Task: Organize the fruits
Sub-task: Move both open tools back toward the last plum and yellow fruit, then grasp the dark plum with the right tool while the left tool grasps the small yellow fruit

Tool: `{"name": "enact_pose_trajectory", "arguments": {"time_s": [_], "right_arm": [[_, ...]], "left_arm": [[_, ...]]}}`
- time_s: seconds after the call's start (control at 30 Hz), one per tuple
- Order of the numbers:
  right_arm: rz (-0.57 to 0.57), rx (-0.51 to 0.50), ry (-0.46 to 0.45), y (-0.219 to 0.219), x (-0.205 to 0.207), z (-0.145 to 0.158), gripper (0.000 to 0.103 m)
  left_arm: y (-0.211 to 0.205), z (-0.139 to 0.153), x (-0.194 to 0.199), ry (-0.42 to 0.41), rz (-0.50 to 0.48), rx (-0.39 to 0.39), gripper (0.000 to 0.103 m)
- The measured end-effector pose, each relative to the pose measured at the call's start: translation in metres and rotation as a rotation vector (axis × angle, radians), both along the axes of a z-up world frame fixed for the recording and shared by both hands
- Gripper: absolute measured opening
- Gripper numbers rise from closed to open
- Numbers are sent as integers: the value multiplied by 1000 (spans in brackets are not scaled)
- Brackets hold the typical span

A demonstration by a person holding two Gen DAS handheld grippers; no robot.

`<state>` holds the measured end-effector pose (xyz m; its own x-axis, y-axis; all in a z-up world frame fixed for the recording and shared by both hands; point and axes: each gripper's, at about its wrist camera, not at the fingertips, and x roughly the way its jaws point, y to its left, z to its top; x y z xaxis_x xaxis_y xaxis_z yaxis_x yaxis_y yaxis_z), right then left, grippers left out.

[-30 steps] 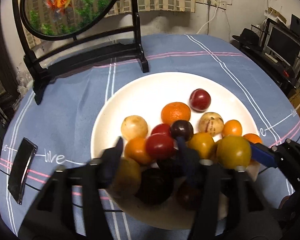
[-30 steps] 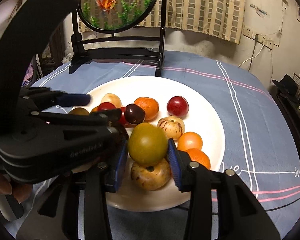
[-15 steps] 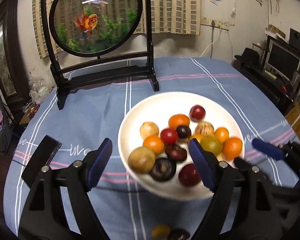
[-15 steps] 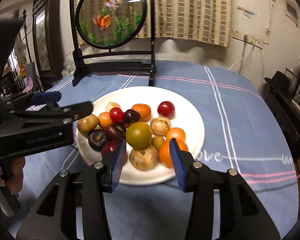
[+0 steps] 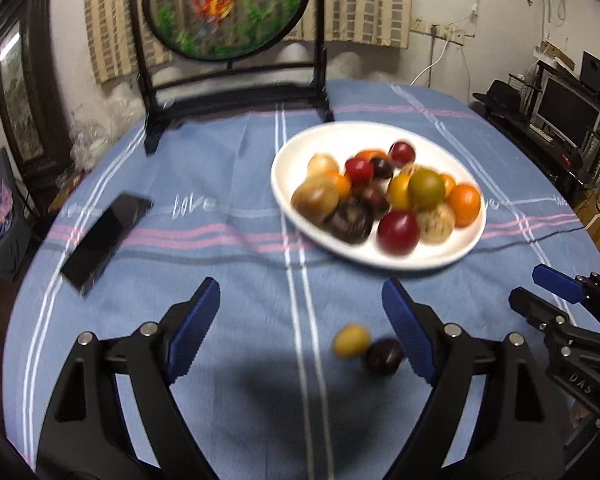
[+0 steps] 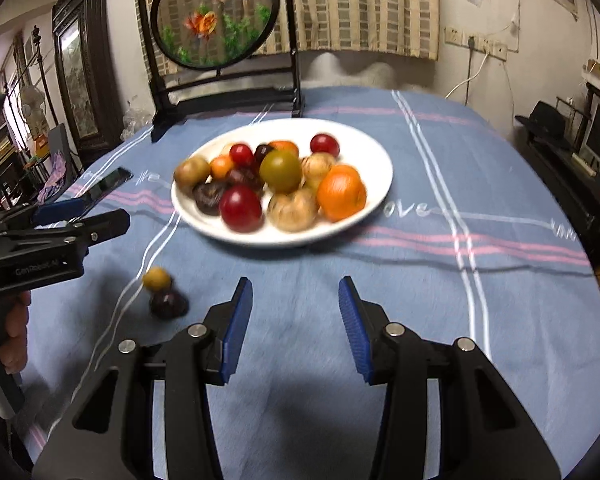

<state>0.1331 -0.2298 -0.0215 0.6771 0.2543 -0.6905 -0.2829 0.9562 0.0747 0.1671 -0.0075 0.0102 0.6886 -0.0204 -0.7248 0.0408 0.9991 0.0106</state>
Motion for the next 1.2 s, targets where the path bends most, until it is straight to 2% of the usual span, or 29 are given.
{"name": "enact_pose_trajectory", "arguments": {"time_s": [0.23, 0.53, 0.7, 1.03, 1.07, 1.1, 1.2], "right_arm": [[72, -28, 38, 25, -14, -17, 46], [152, -56, 76, 59, -17, -23, 46], [190, -76, 97, 81, -9, -29, 46], [224, -141, 121, 114, 12, -42, 46], [220, -144, 116, 116, 14, -43, 43], [222, -147, 112, 117, 14, -44, 33], [206, -137, 110, 114, 14, -44, 33]], "left_arm": [[19, -24, -8, 44, 21, -33, 85], [30, -31, 0, 38, 20, -62, 85], [34, -37, 6, 39, 40, -34, 85], [43, -40, 9, 46, 45, -65, 85], [43, -41, 9, 48, 47, -63, 85], [43, -41, 10, 50, 47, -63, 85], [43, -43, 11, 55, 45, -60, 85]]}}
